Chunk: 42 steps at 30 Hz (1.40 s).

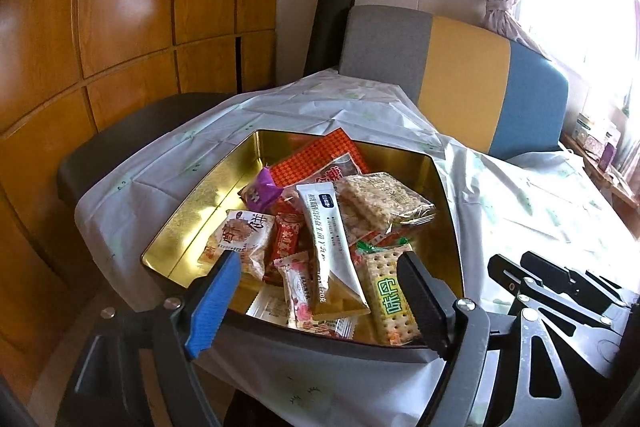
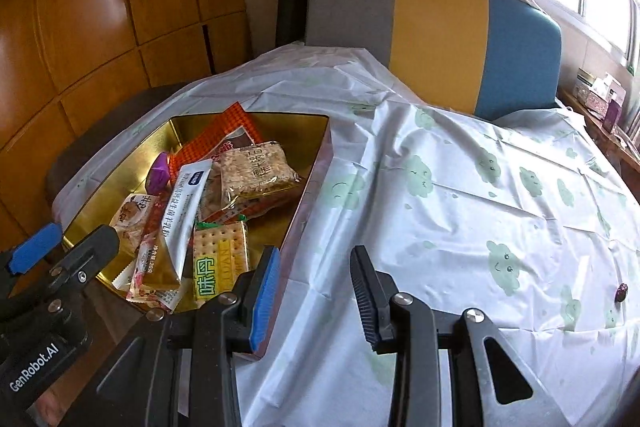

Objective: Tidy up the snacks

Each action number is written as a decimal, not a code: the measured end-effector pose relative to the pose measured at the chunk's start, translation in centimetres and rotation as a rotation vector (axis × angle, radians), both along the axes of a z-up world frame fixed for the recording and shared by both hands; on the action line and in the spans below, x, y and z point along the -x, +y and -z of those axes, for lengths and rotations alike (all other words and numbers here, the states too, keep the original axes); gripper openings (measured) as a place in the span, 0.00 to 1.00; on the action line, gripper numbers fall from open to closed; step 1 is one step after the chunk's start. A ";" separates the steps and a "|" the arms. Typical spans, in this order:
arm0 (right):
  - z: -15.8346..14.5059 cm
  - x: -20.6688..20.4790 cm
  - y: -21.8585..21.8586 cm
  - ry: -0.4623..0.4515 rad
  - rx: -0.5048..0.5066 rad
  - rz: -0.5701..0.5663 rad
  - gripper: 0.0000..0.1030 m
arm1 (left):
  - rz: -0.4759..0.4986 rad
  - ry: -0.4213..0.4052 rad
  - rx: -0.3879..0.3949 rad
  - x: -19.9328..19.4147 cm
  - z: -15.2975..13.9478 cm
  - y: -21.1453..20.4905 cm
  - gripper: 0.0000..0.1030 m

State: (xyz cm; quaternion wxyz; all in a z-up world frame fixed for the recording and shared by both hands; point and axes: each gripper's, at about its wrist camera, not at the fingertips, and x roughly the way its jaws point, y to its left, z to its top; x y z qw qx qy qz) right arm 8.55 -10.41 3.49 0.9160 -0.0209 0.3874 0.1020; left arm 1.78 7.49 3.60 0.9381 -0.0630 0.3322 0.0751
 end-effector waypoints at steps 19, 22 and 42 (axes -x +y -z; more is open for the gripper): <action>0.0 0.4 0.4 -0.009 0.010 -0.009 0.37 | -0.019 -0.008 0.015 0.2 -0.1 0.8 0.80; -0.1 0.5 0.4 -0.014 0.011 -0.013 0.37 | -0.019 -0.009 0.014 0.2 -0.1 0.8 0.80; 0.2 0.6 0.6 -0.012 0.014 -0.019 0.37 | -0.022 -0.013 0.017 0.3 -0.3 1.2 0.81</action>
